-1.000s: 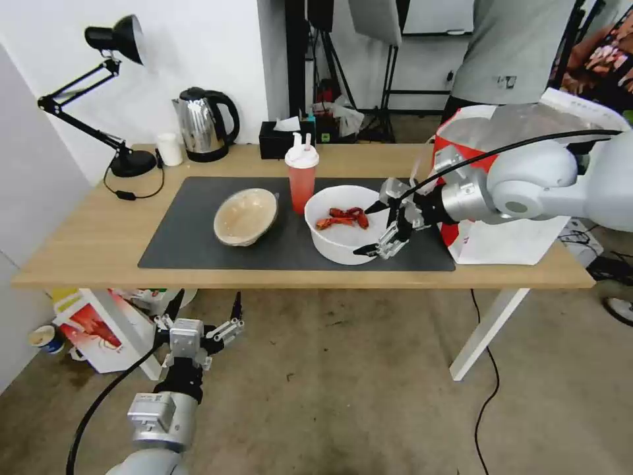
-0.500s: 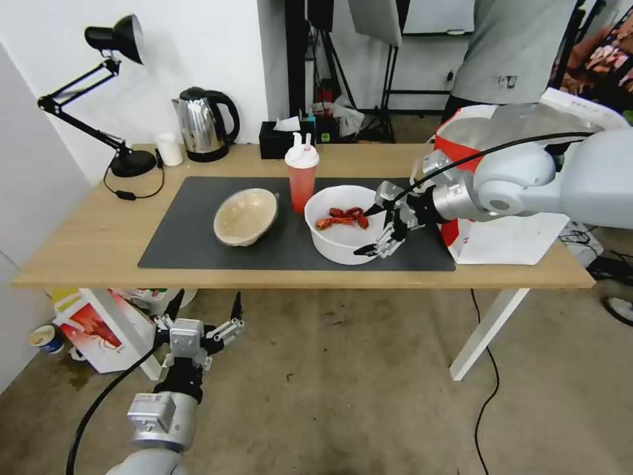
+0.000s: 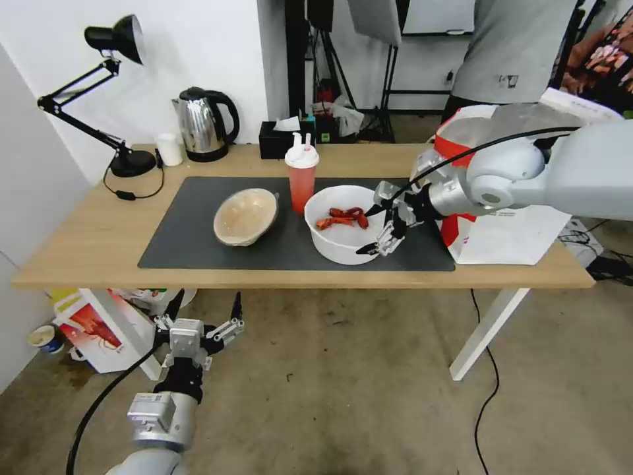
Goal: Pick up the trash from the table and place it into the takeout bag.
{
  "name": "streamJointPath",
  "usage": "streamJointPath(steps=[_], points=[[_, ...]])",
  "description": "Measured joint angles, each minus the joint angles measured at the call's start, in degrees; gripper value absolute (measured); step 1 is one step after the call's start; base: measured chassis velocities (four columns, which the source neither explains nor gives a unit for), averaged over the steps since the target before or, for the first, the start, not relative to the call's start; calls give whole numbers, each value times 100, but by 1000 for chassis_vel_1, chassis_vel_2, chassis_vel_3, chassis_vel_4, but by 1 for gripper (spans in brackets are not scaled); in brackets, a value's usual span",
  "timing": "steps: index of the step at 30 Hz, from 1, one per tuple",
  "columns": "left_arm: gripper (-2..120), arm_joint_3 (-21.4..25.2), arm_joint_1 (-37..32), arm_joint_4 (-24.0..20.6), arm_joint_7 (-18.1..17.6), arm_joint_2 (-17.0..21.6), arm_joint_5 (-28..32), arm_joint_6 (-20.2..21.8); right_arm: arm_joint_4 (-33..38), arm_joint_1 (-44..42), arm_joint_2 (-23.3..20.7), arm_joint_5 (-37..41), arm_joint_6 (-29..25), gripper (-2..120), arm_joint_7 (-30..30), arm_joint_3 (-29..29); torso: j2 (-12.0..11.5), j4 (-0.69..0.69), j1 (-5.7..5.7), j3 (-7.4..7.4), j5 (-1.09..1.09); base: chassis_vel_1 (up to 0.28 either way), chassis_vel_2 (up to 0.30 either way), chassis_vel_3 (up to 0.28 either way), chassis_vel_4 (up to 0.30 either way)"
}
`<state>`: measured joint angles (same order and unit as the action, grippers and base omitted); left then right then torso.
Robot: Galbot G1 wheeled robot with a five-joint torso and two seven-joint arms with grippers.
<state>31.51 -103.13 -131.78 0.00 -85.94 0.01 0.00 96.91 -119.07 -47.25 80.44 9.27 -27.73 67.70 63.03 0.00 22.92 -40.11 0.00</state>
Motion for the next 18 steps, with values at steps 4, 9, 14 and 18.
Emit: streamJointPath(steps=[4,9,14,18], points=[[100,0,0,0,0,0,0,0,-43,-119,-55,-8,18,100,-2,10,0,-1,0,0,1,0,0,0,0],[100,0,0,0,0,0,0,0,-206,-261,-179,-9,45,100,-45,93,0,0,0,0,0,0,0,0,0],[100,0,0,0,0,0,0,0,-339,-380,-244,-14,57,100,-87,157,0,0,0,0,0,0,0,0,0],[100,0,0,0,0,0,0,0,-445,-480,-296,-23,61,100,-101,226,0,0,0,0,0,0,0,0,0]])
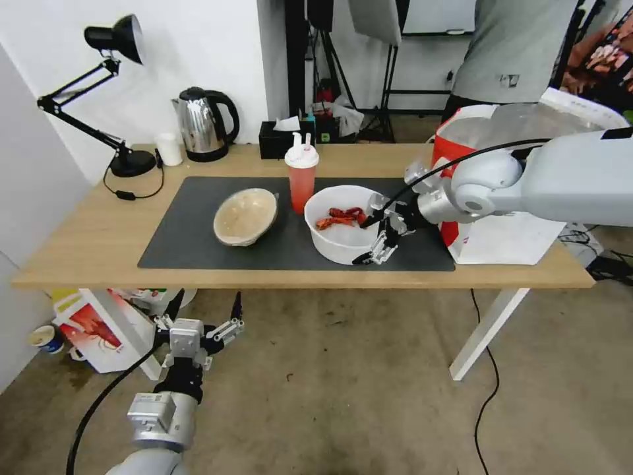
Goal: Pick up the trash from the table and place it into the takeout bag.
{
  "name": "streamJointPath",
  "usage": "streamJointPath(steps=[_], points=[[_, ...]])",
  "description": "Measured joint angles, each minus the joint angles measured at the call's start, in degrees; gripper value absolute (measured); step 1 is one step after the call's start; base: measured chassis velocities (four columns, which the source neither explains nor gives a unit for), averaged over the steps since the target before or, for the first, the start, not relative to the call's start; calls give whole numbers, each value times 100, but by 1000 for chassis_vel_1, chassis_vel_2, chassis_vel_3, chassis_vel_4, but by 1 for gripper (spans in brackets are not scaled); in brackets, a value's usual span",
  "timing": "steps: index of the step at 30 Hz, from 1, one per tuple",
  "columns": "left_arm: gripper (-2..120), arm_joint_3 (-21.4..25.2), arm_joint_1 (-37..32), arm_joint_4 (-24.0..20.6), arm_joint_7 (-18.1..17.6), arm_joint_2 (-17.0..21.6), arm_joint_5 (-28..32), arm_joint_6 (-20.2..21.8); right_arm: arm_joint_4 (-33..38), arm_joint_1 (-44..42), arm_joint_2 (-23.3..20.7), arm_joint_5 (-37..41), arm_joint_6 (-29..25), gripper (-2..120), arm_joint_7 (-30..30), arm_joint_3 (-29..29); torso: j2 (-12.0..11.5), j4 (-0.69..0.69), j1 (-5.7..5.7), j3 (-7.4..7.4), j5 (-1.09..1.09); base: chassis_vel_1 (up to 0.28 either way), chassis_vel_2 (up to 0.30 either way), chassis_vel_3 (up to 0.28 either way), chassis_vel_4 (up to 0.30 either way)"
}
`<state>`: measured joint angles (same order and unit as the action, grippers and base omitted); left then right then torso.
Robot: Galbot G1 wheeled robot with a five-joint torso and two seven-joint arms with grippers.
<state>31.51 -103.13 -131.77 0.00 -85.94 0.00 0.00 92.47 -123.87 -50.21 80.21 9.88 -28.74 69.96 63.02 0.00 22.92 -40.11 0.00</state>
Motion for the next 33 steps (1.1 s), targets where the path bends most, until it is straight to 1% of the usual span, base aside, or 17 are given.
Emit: streamJointPath(steps=[7,33], points=[[100,0,0,0,0,0,0,0,-262,-196,-78,-36,0,100,-70,167,0,0,0,0,0,0,0,0,0],[100,0,0,0,0,0,0,0,-554,-612,-186,-112,-1,100,-117,419,0,0,0,0,0,0,0,0,0]])
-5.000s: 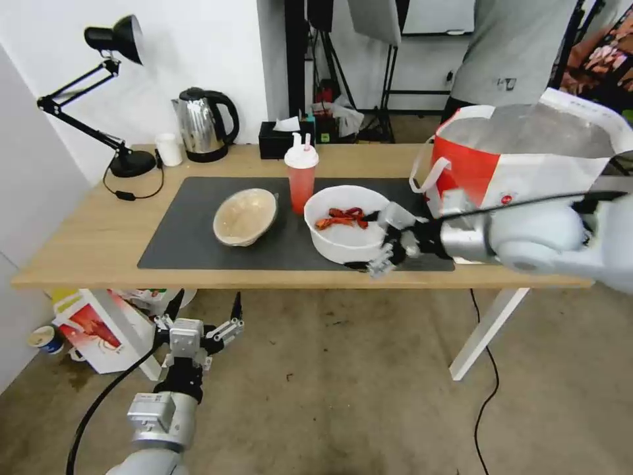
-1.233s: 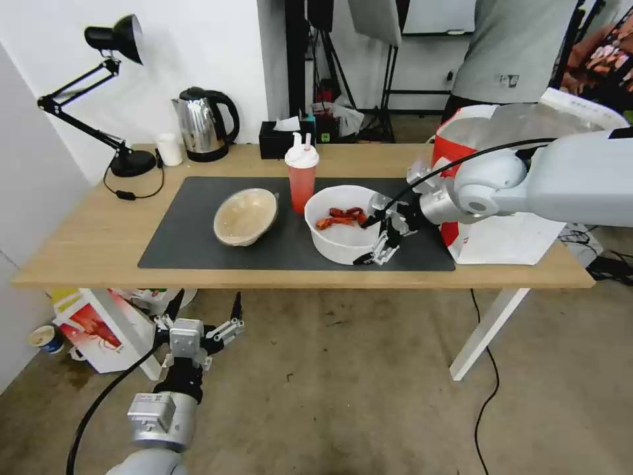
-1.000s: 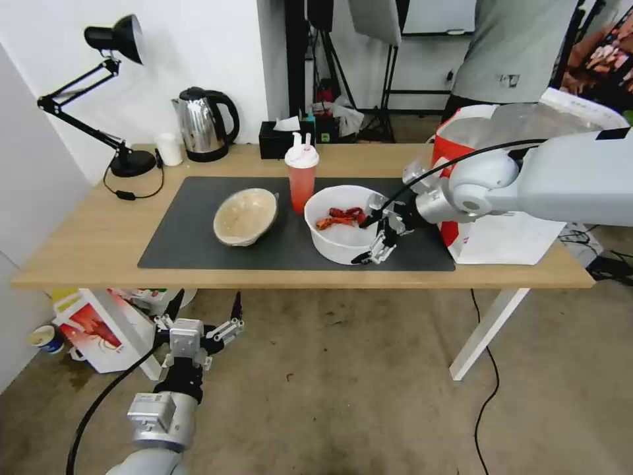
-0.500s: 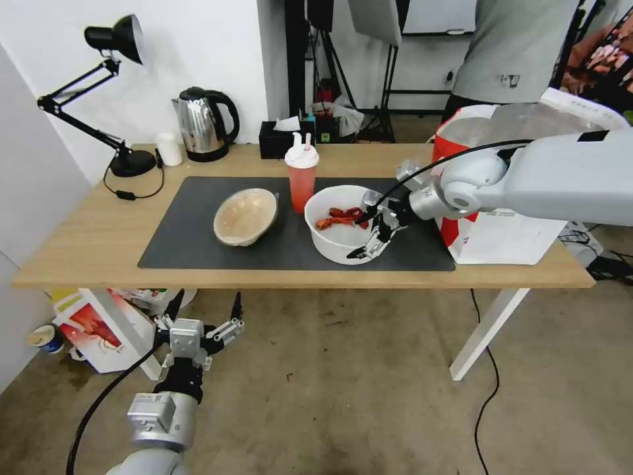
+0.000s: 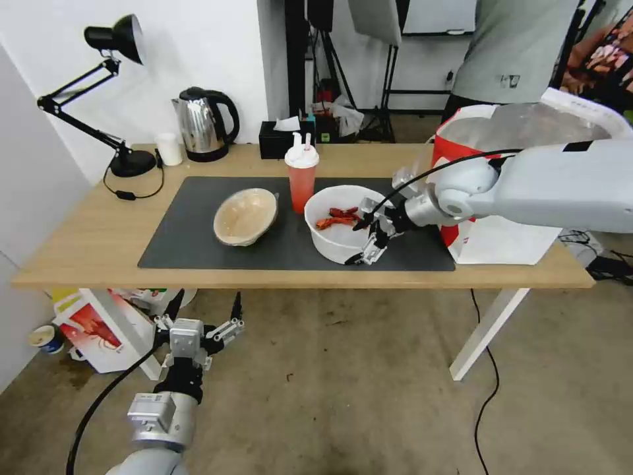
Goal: Pick up the trash from the table and place it into the takeout bag.
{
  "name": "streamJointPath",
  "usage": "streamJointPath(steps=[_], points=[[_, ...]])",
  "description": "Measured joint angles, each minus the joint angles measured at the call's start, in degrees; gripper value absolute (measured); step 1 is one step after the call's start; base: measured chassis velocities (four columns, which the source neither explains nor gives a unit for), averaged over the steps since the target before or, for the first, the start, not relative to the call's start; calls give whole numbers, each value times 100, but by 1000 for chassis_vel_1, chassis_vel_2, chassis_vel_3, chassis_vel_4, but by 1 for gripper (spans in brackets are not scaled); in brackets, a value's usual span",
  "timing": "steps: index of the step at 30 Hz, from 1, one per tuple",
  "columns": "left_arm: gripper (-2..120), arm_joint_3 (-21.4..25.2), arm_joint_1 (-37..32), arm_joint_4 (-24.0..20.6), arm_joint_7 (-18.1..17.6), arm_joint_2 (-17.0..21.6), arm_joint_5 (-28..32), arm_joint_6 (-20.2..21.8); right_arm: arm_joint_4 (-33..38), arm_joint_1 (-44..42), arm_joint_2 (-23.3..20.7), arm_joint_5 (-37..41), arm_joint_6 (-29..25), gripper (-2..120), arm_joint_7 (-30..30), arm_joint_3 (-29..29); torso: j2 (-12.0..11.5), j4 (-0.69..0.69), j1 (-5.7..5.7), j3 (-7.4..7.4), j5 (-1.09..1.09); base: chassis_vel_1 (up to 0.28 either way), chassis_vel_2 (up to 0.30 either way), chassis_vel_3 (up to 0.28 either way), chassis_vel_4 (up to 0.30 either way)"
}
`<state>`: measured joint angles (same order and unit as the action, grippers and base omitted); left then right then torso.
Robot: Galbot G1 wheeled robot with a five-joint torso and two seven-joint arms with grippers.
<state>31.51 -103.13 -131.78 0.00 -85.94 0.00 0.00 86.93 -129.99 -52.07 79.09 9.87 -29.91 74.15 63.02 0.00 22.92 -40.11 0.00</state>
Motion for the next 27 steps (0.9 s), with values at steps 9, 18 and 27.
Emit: streamJointPath(steps=[9,18,27], points=[[100,0,0,0,0,0,0,0,-2,-201,-56,-37,2,100,-4,6,0,-1,0,0,0,0,0,0,0],[100,0,0,0,0,0,0,0,-332,-513,-252,-39,20,100,6,170,0,0,0,0,1,0,0,0,0],[100,0,0,0,0,0,0,0,-507,-683,-260,-115,23,100,-20,245,0,0,0,0,0,0,0,0,0]])
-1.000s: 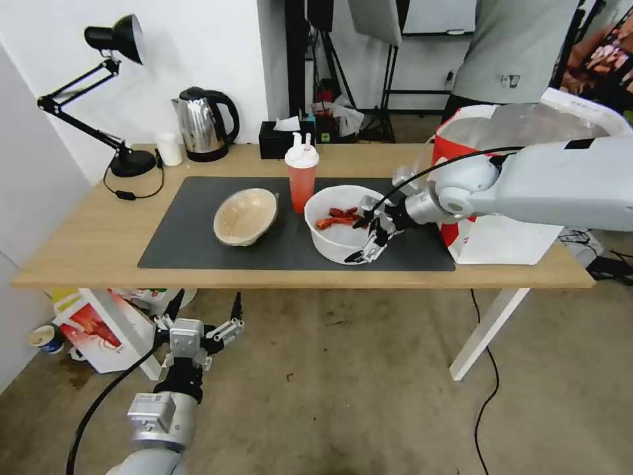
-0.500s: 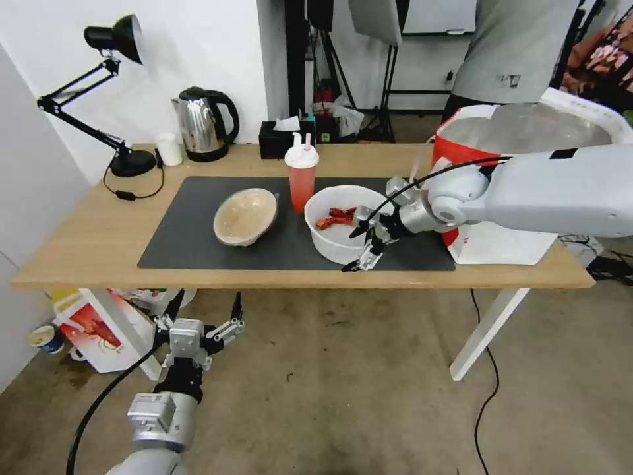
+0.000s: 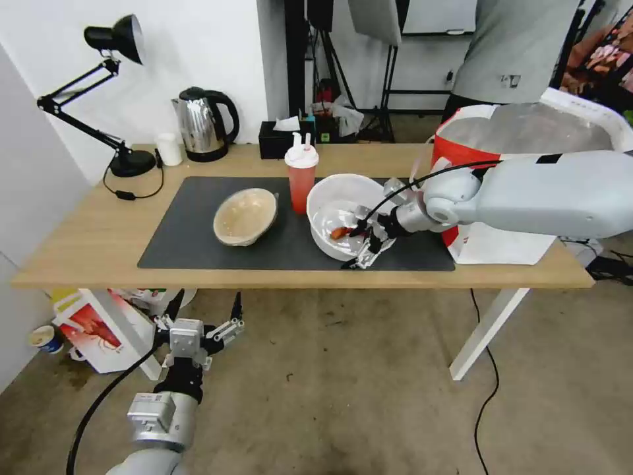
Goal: Pick up the trash from the table and place it into the takeout bag.
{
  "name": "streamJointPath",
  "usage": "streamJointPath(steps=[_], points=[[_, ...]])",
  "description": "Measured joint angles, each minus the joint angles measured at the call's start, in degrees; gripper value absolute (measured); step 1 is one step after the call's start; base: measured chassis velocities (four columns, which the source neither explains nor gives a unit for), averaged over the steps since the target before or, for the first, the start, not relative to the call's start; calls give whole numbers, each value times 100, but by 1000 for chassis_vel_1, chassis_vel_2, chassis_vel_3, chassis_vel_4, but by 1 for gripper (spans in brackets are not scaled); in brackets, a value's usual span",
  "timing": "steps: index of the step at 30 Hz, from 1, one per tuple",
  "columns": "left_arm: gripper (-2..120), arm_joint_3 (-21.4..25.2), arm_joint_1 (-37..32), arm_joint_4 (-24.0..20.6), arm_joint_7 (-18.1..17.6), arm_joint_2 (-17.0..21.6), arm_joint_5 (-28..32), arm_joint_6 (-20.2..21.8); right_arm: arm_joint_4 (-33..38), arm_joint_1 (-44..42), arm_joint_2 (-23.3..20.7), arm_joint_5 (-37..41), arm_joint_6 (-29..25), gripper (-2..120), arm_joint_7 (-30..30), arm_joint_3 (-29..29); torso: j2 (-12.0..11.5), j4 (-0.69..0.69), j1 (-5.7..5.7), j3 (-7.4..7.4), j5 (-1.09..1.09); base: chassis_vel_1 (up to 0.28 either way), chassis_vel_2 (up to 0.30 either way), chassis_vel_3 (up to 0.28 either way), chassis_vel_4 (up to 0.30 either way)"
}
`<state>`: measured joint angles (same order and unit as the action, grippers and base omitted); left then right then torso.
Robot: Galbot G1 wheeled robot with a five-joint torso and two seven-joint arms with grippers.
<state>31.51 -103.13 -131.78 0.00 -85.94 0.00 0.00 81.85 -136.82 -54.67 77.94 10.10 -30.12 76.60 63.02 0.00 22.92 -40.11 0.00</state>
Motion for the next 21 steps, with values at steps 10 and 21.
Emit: streamJointPath(steps=[10,21], points=[[100,0,0,0,0,0,0,0,-53,229,-11,128,53,64,-264,35,0,0,0,0,-3,0,0,0,0],[100,0,0,0,0,0,0,0,55,497,71,282,88,26,-477,-95,0,-1,0,0,1,0,0,0,0]])
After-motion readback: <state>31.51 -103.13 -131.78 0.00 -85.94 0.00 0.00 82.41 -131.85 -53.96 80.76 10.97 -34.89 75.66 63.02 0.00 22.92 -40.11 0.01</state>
